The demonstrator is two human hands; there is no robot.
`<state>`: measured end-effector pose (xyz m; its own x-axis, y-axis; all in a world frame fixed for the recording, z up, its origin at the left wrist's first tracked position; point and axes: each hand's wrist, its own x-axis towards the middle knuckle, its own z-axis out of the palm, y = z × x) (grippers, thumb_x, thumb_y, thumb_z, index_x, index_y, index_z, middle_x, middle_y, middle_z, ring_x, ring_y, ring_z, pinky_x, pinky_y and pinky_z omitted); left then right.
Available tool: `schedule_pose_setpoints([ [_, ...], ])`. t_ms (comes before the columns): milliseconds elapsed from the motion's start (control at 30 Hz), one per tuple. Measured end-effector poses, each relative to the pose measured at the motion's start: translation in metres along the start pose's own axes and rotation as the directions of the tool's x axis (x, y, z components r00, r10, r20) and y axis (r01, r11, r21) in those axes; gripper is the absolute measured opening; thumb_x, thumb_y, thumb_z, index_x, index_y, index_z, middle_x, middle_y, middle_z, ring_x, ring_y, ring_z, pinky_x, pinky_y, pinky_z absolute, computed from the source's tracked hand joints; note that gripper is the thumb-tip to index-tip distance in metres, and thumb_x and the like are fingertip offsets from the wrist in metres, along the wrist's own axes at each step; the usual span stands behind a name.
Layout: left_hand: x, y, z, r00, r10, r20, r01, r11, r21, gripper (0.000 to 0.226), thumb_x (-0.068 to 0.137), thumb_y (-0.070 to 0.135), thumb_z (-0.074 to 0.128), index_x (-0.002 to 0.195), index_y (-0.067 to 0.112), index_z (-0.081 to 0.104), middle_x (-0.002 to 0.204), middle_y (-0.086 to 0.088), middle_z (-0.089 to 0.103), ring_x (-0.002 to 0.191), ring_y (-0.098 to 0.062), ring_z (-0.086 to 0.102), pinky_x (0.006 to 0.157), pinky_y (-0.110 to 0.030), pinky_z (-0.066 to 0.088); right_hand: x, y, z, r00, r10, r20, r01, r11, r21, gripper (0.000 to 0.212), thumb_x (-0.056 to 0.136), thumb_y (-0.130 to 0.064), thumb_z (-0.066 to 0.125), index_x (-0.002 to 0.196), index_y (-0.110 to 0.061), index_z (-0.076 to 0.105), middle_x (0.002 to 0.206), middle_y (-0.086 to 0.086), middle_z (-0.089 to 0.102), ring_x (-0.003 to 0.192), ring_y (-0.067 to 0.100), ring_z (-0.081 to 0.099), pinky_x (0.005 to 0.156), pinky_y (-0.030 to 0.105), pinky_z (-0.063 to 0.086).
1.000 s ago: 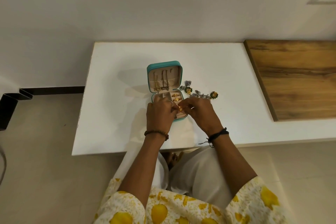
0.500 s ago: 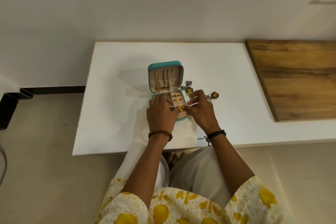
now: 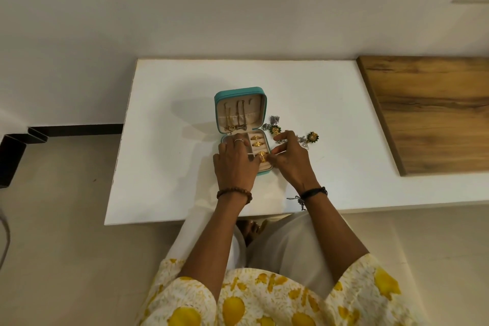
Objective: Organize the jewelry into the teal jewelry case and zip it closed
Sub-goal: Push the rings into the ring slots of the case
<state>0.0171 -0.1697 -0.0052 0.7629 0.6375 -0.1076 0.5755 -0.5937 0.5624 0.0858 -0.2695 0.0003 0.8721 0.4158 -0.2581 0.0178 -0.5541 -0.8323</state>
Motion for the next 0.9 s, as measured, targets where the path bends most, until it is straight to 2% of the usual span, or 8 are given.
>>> schedule_pose_setpoints([
  [67, 0.0, -0.001, 0.0, 1.0, 0.003, -0.002, -0.003, 1.0, -0.002, 0.046, 0.08, 0.036, 0.066, 0.117, 0.015, 0.049, 0.125, -0.007, 0.051, 0.117, -0.024, 0.045, 0.092, -0.036, 0.041, -0.001, -0.001, 0.001, 1.0, 0.005, 0.003, -0.005, 1.0, 0.0, 0.039, 0.08, -0.011, 0.07, 0.111, -0.008, 0.045, 0.09, 0.012, 0.063, 0.079, 0.023, 0.062, 0.067, 0.025, 0.049],
  [167, -0.001, -0.001, -0.005, 0.999, -0.04, -0.03, 0.038, 0.997, -0.064, 0.039, 0.081, 0.035, 0.065, 0.112, 0.015, 0.054, 0.121, -0.007, 0.054, 0.111, -0.024, 0.047, 0.088, -0.036, 0.043, -0.004, -0.003, -0.001, 0.999, 0.034, -0.019, -0.032, 0.997, 0.075, 0.028, 0.085, -0.007, 0.06, 0.11, -0.006, 0.048, 0.089, 0.011, 0.062, 0.076, 0.02, 0.061, 0.068, 0.025, 0.052],
  [300, -0.006, -0.005, -0.022, 0.963, -0.222, -0.151, 0.166, 0.935, -0.313, 0.027, 0.085, 0.028, 0.06, 0.106, 0.011, 0.057, 0.112, -0.01, 0.056, 0.107, -0.026, 0.048, 0.084, -0.038, 0.045, -0.009, -0.005, -0.008, 0.987, 0.116, -0.113, -0.08, 0.956, 0.283, 0.021, 0.091, -0.002, 0.048, 0.11, 0.0, 0.055, 0.093, 0.013, 0.061, 0.07, 0.013, 0.059, 0.059, 0.014, 0.052],
  [367, -0.008, -0.012, -0.03, 0.931, -0.32, -0.178, 0.232, 0.892, -0.388, 0.027, 0.087, 0.022, 0.058, 0.111, 0.01, 0.053, 0.117, -0.012, 0.053, 0.112, -0.027, 0.046, 0.083, -0.035, 0.043, -0.012, -0.005, -0.01, 0.976, 0.151, -0.157, -0.094, 0.942, 0.322, 0.02, 0.091, 0.0, 0.045, 0.105, 0.001, 0.059, 0.091, 0.012, 0.062, 0.07, 0.015, 0.058, 0.059, 0.015, 0.051],
  [467, -0.008, -0.023, -0.035, 0.892, -0.451, -0.012, 0.403, 0.809, -0.428, 0.031, 0.088, 0.013, 0.054, 0.119, 0.007, 0.049, 0.125, -0.015, 0.051, 0.117, -0.029, 0.047, 0.088, -0.034, 0.041, -0.014, -0.003, -0.007, 0.966, 0.209, -0.149, -0.158, 0.941, 0.298, 0.018, 0.088, 0.004, 0.047, 0.097, 0.002, 0.063, 0.088, 0.014, 0.062, 0.074, 0.022, 0.058, 0.065, 0.024, 0.052],
  [567, -0.011, -0.021, -0.033, 0.873, -0.459, 0.165, 0.485, 0.782, -0.391, 0.028, 0.09, 0.011, 0.047, 0.117, 0.007, 0.055, 0.123, -0.014, 0.058, 0.114, -0.031, 0.052, 0.095, -0.036, 0.04, -0.015, -0.001, -0.001, 0.967, 0.236, -0.091, -0.215, 0.956, 0.199, 0.02, 0.084, 0.002, 0.056, 0.1, 0.006, 0.067, 0.086, 0.013, 0.064, 0.077, 0.025, 0.06, 0.08, 0.04, 0.055],
  [700, -0.017, -0.011, -0.029, 0.883, -0.442, 0.16, 0.469, 0.811, -0.349, 0.027, 0.09, 0.005, 0.045, 0.114, 0.007, 0.058, 0.12, -0.013, 0.061, 0.112, -0.03, 0.054, 0.092, -0.034, 0.041, -0.021, -0.003, 0.007, 0.967, 0.233, -0.099, -0.222, 0.969, 0.107, 0.019, 0.077, 0.001, 0.061, 0.094, 0.0, 0.071, 0.089, 0.017, 0.07, 0.085, 0.033, 0.067, 0.086, 0.048, 0.053],
  [900, -0.022, -0.013, -0.031, 0.88, -0.44, 0.18, 0.475, 0.829, -0.297, 0.029, 0.09, 0.003, 0.045, 0.115, 0.01, 0.057, 0.12, -0.011, 0.061, 0.112, -0.03, 0.055, 0.092, -0.034, 0.042, -0.031, -0.003, 0.012, 0.949, 0.265, -0.169, -0.258, 0.964, 0.064, 0.022, 0.078, -0.001, 0.06, 0.097, -0.004, 0.072, 0.098, 0.017, 0.071, 0.093, 0.035, 0.065, 0.089, 0.047, 0.051],
])
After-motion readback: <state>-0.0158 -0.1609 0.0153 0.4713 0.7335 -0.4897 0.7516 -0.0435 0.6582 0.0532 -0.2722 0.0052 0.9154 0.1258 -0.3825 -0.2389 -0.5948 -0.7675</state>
